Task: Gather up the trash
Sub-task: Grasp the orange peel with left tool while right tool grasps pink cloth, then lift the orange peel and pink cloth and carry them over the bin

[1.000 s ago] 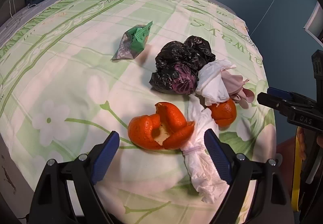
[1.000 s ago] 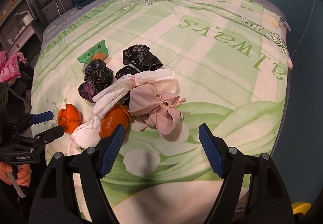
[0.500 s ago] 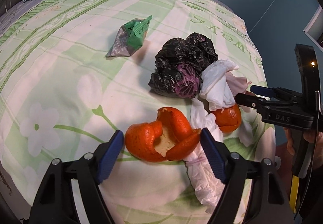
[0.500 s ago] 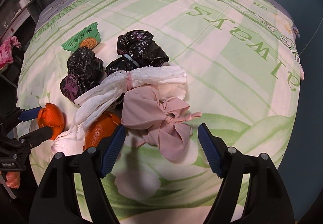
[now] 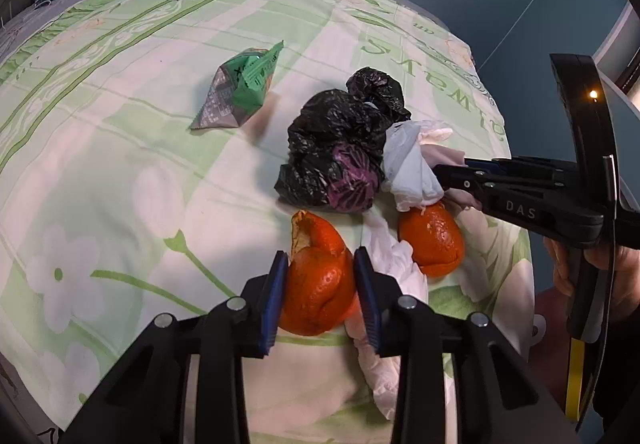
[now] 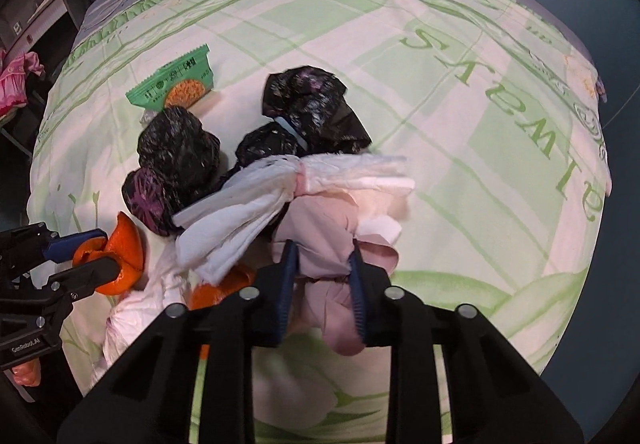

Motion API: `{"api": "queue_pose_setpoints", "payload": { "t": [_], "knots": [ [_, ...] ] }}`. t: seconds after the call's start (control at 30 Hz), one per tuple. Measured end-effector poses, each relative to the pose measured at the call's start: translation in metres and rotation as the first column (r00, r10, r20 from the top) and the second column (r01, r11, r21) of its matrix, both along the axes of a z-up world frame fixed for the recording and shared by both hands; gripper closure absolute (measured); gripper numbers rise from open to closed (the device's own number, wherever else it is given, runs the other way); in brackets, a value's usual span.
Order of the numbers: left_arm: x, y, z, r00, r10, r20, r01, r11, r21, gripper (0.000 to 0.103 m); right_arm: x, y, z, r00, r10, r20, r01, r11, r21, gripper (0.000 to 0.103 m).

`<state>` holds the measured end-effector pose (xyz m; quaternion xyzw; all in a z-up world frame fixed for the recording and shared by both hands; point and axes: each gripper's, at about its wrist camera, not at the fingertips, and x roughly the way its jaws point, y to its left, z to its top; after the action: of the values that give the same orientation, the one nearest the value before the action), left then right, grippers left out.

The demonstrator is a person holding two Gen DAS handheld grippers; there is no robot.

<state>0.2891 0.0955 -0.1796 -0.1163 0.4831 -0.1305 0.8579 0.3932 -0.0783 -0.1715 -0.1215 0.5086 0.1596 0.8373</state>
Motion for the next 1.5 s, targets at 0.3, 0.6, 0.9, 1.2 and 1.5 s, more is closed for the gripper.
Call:
{"api": "queue_pose_setpoints", "payload": {
  "t": [0.3,0.6,0.9,1.2,1.5],
  "knots": [
    [0.015,0.033,0.009,0.997,0.068,0.024,-0.067,0.997,-0.043,0.073,0.022,0.036,0.009,0.999,0.019,0.045,-0.019,1.000,-0.002,0.089],
    [0.016,0.065,0.032,0.988,0.133,0.080,-0.126,0.989,-0.080,0.073,0.036,0.055,0.040,0.991,-0.004,0.132,0.001,1.000,0.023,0.089],
    [-0.004,0.068,0.066,0.978,0.146,0.150,-0.133,0.987,-0.092,0.073,0.013,0.044,0.097,0.972,-0.044,0.232,0.030,0.998,0.064,0.089],
    [-0.040,0.052,0.109,0.961,0.142,0.239,-0.126,0.989,-0.081,0.073,-0.047,0.008,0.151,0.944,-0.095,0.316,0.054,0.989,0.136,0.089],
    [-0.074,0.025,0.146,0.944,0.121,0.307,-0.112,0.993,-0.048,0.073,-0.114,-0.039,0.192,0.908,-0.147,0.391,0.058,0.971,0.230,0.089]
  ]
}}
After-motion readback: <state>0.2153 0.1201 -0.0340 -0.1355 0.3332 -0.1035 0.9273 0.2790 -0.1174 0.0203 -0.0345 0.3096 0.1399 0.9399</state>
